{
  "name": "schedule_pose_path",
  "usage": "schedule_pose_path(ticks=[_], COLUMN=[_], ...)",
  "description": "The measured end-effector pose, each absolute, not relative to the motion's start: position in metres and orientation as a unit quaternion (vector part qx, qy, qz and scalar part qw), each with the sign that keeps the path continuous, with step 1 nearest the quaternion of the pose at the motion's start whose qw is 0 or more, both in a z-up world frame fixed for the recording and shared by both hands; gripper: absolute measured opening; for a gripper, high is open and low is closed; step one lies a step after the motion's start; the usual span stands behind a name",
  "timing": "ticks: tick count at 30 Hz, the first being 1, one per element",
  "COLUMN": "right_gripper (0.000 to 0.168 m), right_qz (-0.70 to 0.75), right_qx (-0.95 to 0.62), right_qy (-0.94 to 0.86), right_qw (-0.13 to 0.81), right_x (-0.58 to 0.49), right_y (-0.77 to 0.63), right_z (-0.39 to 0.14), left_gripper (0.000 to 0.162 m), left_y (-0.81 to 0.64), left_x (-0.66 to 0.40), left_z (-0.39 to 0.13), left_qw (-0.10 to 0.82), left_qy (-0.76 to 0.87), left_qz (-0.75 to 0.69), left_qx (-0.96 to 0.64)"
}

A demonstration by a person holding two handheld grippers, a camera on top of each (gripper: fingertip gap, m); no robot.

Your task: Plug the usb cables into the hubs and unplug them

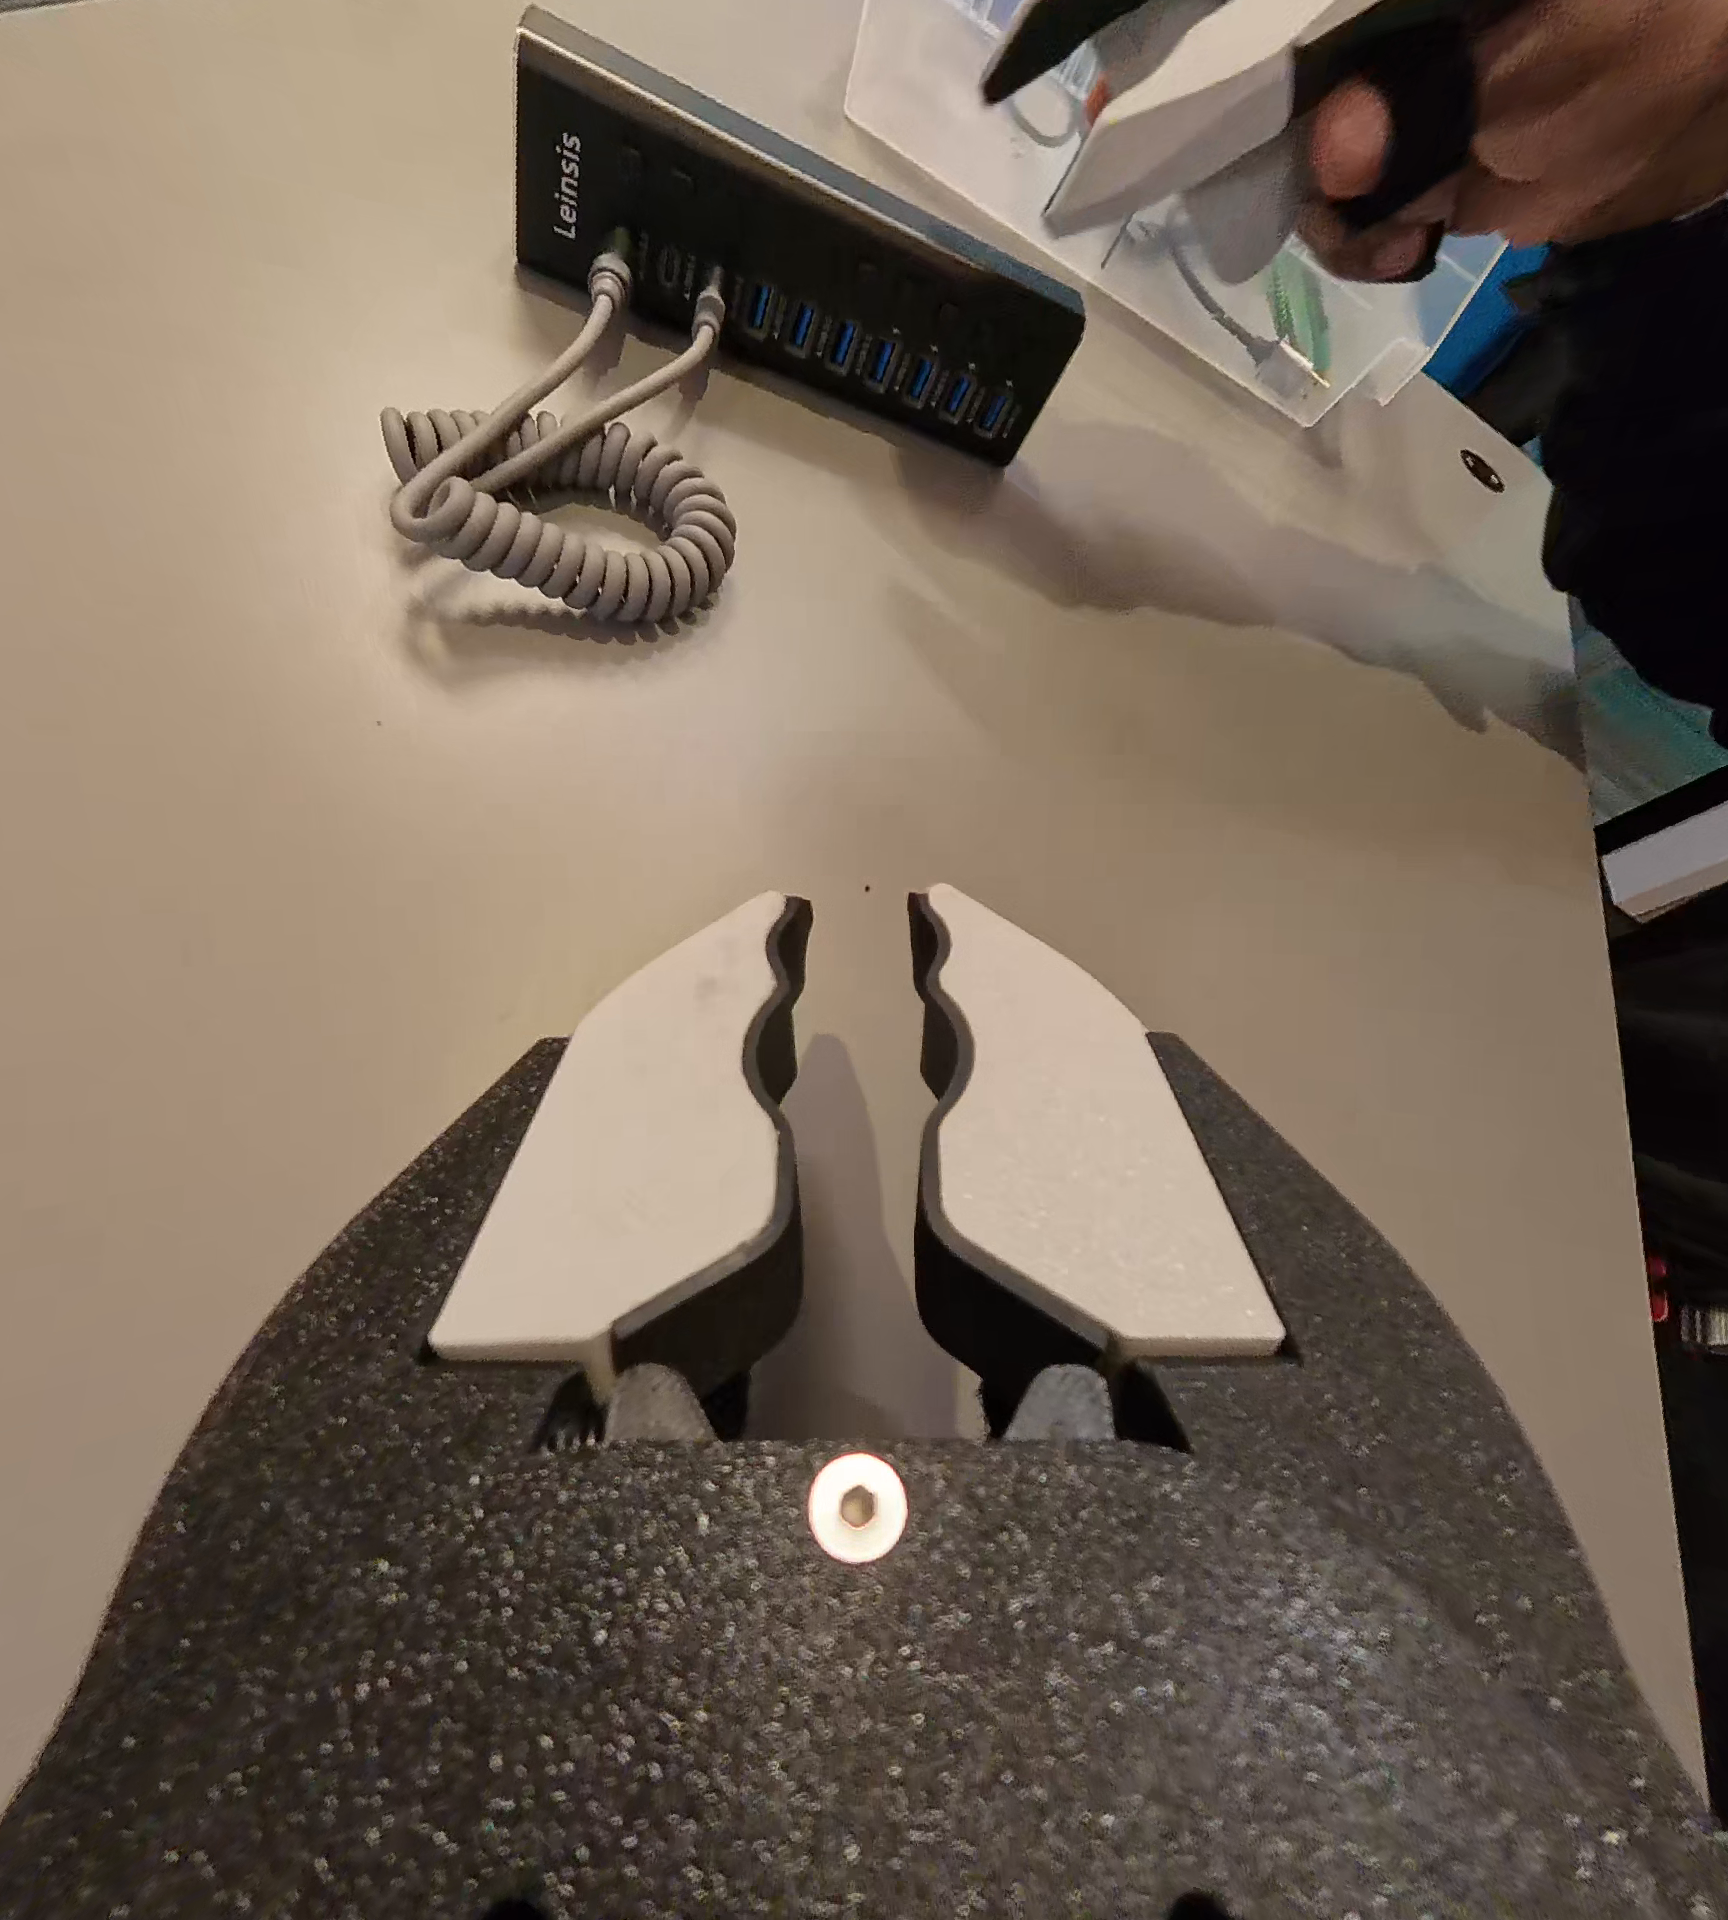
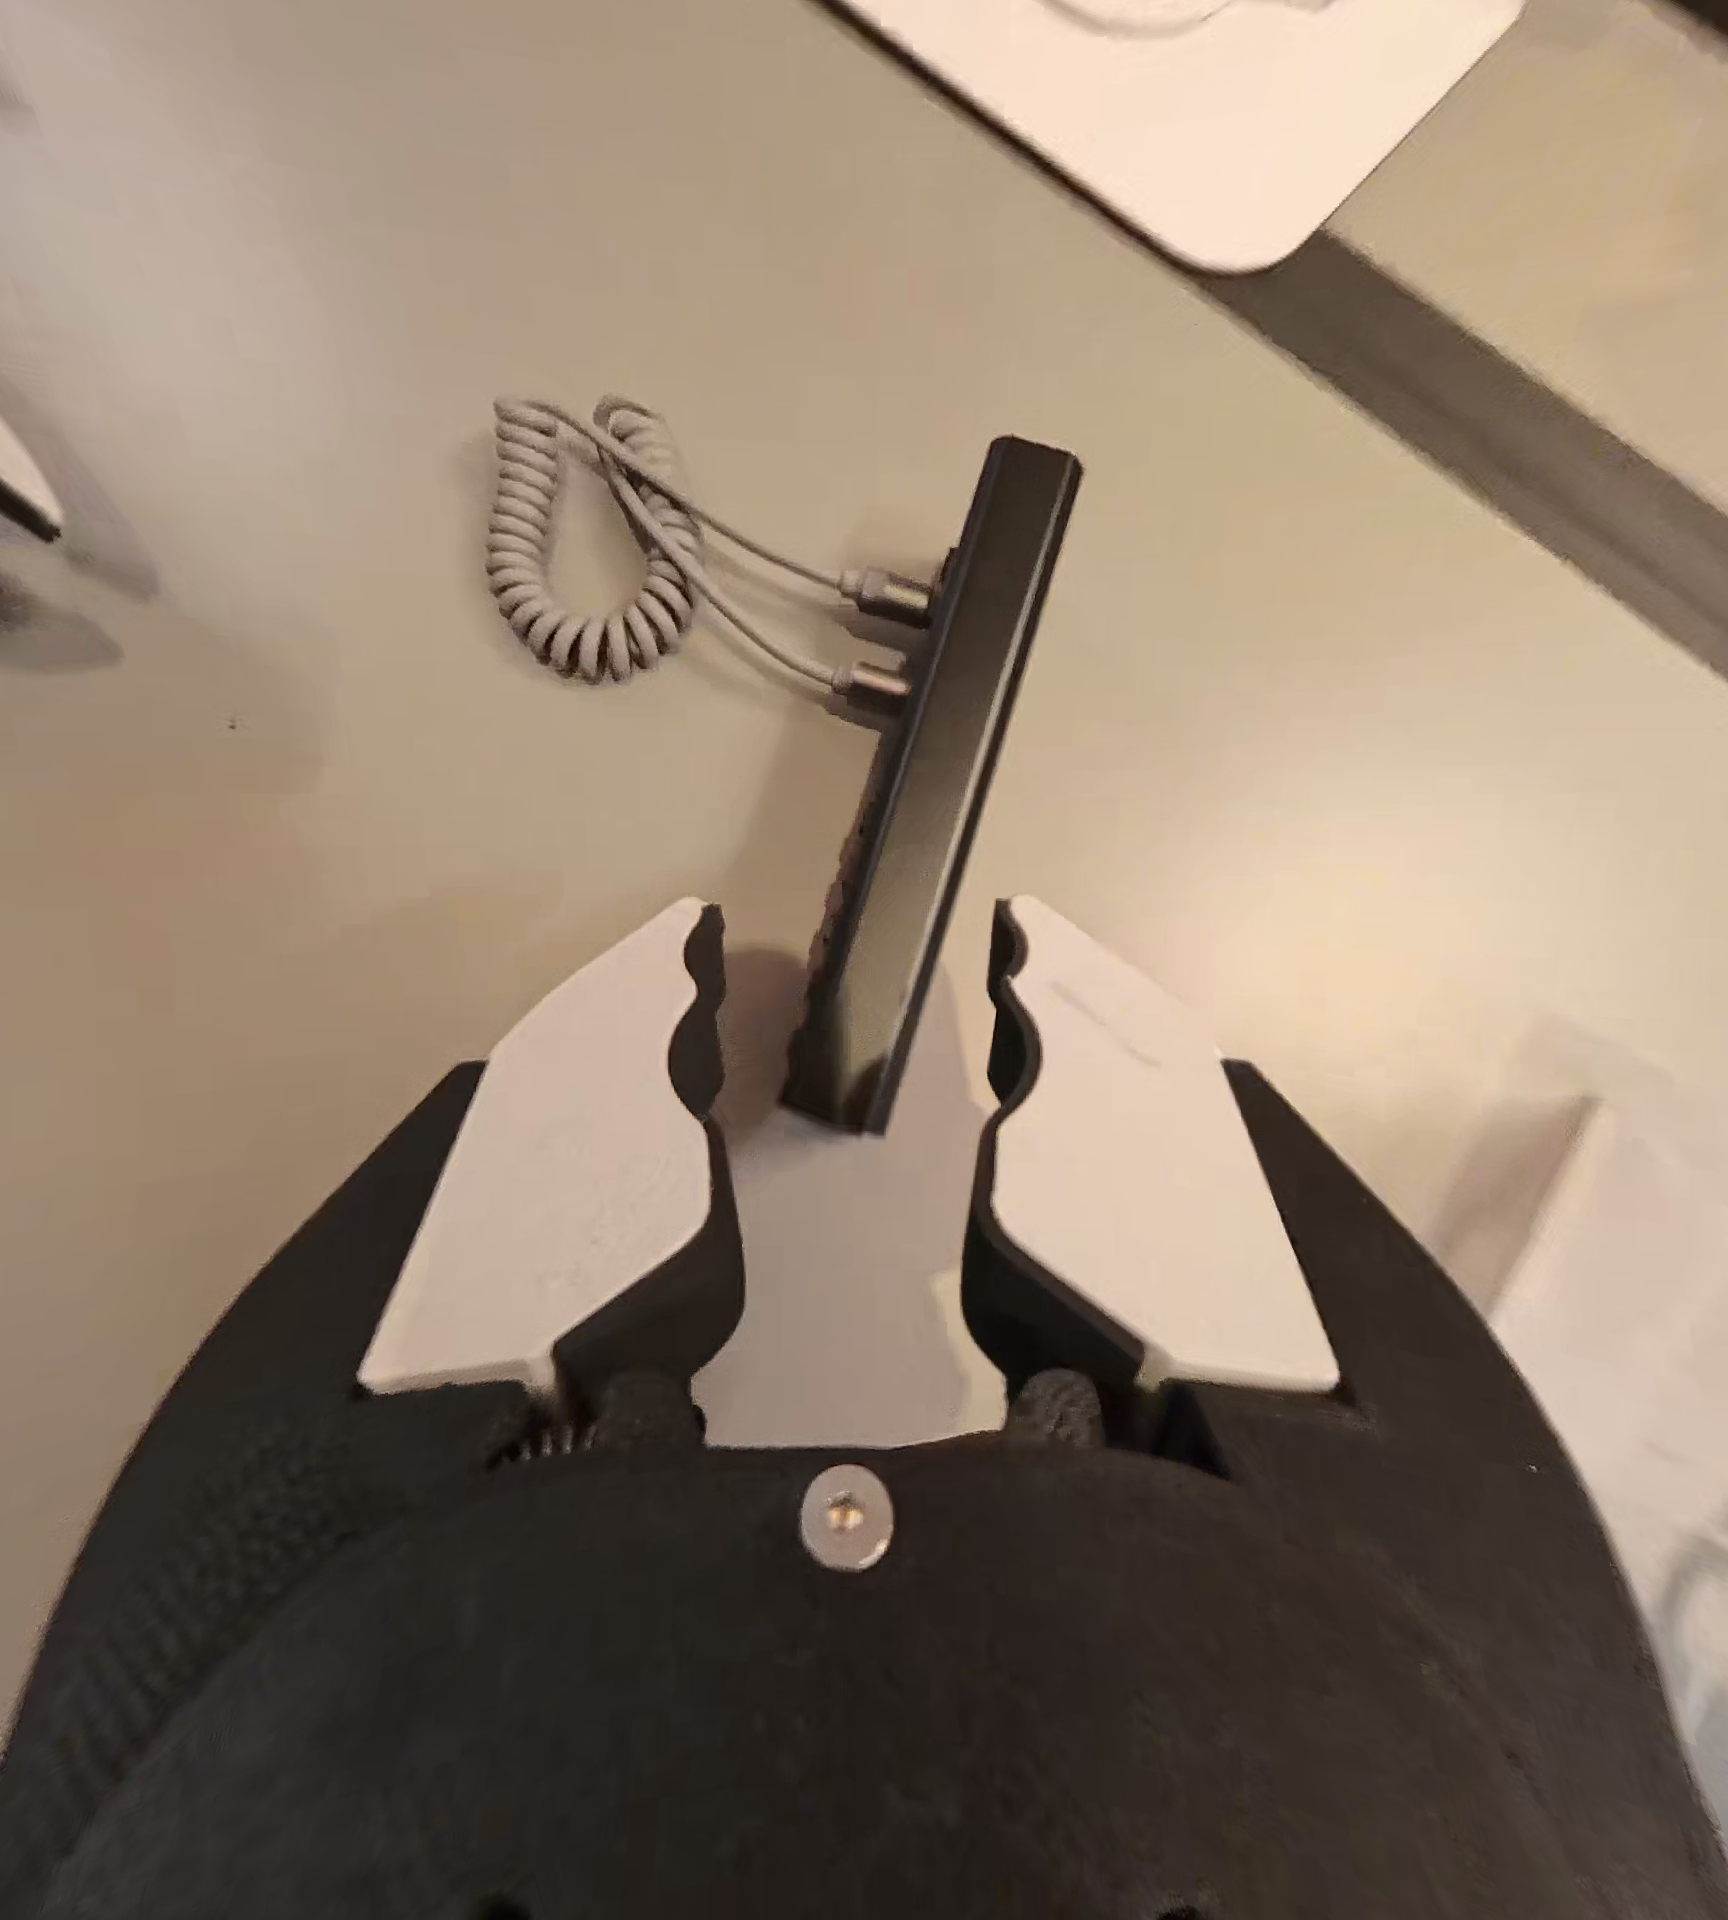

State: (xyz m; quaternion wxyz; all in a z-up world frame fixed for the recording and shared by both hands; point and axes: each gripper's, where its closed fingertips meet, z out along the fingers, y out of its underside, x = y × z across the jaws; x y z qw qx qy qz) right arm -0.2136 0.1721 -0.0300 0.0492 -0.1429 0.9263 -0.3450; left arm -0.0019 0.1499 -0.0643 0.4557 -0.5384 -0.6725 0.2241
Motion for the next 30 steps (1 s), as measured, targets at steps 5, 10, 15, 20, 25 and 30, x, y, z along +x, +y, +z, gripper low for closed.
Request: schedule_pose_path(ticks=[5,10,15,20,25,30], right_gripper=[0.055,0.038,0.029,0.028,0.028,0.029], right_qz=[-0.245,-0.208,-0.259,-0.306,-0.386,-0.478], right_qx=[-0.168,-0.181,-0.161,-0.162,-0.209,-0.249], right_qy=[0.954,0.961,0.95,0.932,0.895,0.832], right_qw=[0.035,0.023,0.07,0.109,0.084,0.131], right_x=[-0.215,-0.22,-0.214,-0.201,-0.181,-0.141], right_y=[0.157,0.154,0.147,0.145,0.138,0.137], right_z=[-0.076,-0.098,-0.097,-0.091,-0.072,-0.042], left_gripper=[0.019,0.019,0.019,0.019,0.025,0.057], left_y=[0.151,0.153,0.163,0.173,0.153,0.094], left_x=[-0.002,-0.005,-0.017,-0.035,-0.048,-0.045], left_z=[-0.064,-0.061,-0.053,-0.046,-0.03,-0.001], left_qw=[0.462,0.478,0.525,0.56,0.56,0.574], left_qy=[-0.671,-0.668,-0.656,-0.645,-0.651,-0.669], left_qz=[0.219,0.216,0.193,0.172,0.217,0.3], left_qx=[-0.536,-0.528,-0.507,-0.49,-0.464,-0.365])
